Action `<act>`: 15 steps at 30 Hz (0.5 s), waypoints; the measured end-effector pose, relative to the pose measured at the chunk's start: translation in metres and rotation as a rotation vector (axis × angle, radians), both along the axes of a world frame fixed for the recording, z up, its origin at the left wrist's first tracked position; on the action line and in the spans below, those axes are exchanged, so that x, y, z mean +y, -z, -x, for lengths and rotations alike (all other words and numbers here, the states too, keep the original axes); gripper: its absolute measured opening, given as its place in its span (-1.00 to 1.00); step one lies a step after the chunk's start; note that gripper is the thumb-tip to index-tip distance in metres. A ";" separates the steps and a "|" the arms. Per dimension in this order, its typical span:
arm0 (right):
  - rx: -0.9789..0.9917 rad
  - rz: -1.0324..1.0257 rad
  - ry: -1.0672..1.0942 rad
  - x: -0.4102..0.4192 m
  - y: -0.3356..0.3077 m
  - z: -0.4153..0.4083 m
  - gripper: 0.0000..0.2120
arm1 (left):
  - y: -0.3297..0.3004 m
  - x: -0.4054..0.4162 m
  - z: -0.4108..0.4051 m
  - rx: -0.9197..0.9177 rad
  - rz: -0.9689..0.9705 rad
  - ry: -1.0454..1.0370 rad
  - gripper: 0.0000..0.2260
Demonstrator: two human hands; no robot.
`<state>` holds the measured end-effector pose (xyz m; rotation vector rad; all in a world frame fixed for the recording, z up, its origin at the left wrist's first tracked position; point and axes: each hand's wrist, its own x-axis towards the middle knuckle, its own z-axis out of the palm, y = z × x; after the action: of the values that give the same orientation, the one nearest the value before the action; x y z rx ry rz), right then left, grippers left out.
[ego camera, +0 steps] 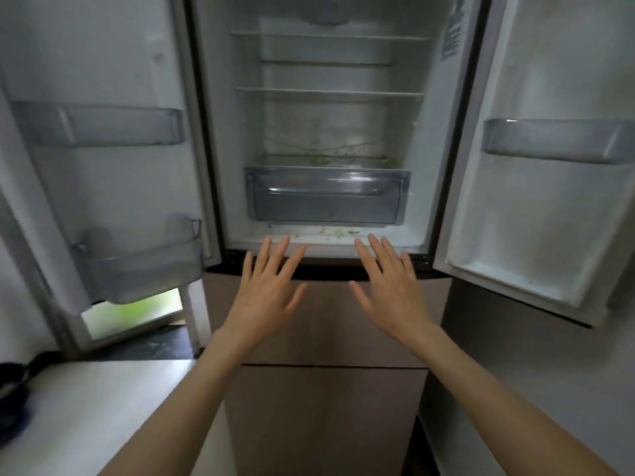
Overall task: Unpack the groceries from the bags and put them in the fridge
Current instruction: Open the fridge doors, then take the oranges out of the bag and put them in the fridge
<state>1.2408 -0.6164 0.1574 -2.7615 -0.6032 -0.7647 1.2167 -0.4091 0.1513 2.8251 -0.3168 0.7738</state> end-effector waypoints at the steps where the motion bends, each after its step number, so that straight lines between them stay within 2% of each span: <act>1: -0.002 0.007 -0.030 0.015 0.000 0.002 -0.38 | 0.001 0.014 0.008 0.000 -0.008 -0.031 -0.46; 9: 0.003 0.041 -0.134 0.118 -0.001 0.013 -0.37 | 0.004 0.103 0.048 0.022 -0.044 -0.147 -0.47; 15: 0.005 0.072 -0.141 0.149 0.002 -0.006 -0.37 | 0.009 0.126 0.035 0.064 -0.055 -0.144 -0.47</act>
<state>1.2473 -0.4672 0.1558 -2.7474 -0.8300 -0.7175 1.1817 -0.2826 0.1425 2.9434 -0.1285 0.7107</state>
